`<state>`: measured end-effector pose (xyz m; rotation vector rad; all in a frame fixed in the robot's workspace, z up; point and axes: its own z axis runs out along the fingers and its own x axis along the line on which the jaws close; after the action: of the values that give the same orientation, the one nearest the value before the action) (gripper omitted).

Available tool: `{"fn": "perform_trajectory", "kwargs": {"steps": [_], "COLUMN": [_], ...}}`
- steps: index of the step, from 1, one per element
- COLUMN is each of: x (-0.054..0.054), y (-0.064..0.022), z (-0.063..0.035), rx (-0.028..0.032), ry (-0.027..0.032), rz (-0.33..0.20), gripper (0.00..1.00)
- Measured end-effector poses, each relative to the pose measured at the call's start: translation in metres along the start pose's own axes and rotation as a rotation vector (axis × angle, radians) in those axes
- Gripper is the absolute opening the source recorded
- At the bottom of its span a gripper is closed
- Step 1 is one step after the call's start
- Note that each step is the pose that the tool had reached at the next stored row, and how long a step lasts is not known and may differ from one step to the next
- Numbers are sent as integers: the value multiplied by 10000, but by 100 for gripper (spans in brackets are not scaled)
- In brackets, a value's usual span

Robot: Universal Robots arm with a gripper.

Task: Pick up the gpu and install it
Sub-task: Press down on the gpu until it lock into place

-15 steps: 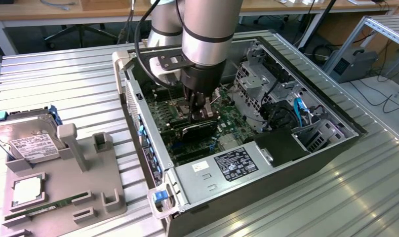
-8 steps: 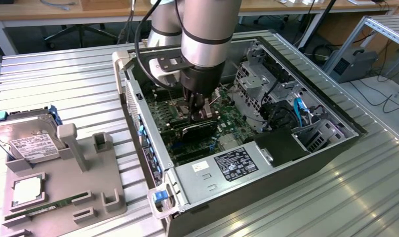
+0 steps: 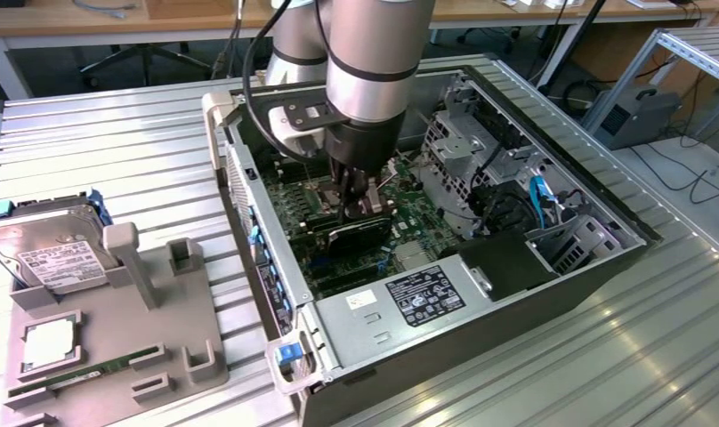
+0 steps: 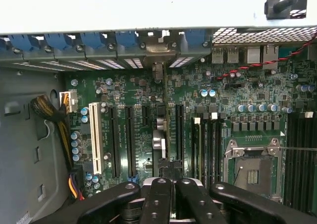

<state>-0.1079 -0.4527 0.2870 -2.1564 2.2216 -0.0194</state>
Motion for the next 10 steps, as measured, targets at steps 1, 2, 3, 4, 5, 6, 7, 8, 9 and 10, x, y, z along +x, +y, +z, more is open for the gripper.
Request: {"fn": "perform_trajectory", "kwargs": {"steps": [1,2,3,4,5,6,7,8,9,10], "x": [0,0,0,0,0,0,0,0,0,0], "y": [0,0,0,1,1,1,1,1,1,1], "z": [2,3,7,11,11,12,13,18,21,23], "rx": [0,0,0,1,0,0,0,1,1,0], "ry": [0,0,0,-1,0,0,-1,-2,-2,-1], "rz": [0,0,0,1,0,0,0,0,0,0], "gripper": [11,11,11,11,11,11,11,11,11,11]}}
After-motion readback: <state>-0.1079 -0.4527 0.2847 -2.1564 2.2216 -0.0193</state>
